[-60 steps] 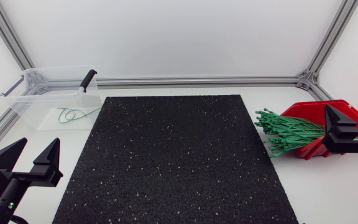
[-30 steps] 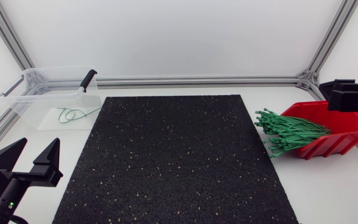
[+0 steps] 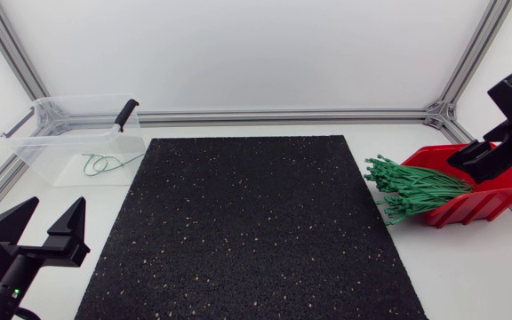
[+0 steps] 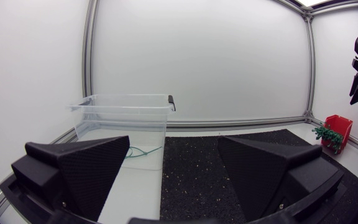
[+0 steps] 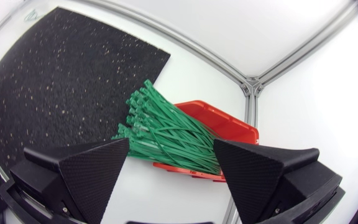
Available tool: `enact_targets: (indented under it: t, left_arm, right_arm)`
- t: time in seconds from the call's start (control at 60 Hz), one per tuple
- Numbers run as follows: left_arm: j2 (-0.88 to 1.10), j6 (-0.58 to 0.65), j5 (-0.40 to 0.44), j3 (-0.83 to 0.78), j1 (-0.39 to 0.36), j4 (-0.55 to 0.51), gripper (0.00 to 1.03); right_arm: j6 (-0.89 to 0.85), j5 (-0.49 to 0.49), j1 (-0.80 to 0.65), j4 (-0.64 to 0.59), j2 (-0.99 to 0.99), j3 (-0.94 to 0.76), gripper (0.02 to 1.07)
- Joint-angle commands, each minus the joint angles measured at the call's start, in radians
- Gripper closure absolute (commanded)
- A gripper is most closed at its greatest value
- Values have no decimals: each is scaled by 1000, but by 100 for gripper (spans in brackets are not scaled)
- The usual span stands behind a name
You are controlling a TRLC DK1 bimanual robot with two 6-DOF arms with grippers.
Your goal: Take a green cable tie from the red box, thread the tail through the head to close it, then place it in the transparent bin on the left.
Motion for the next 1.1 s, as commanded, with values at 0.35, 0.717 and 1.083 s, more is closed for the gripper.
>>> enact_targets:
  t: [0.35, 0.717, 1.083]
  left_arm:
    - [-6, 7, -4, -39, -5, -17, 4]
    - [-6, 7, -3, -39, -7, -18, 4]
    - [-6, 7, -3, -39, -1, -18, 4]
  right_arm:
    - [-570, -81, -90, -216, 122, 110, 9]
    - [-946, -36, -125, -367, 214, 208, 6]
    - [-985, -102, -116, -399, 286, 227, 7]
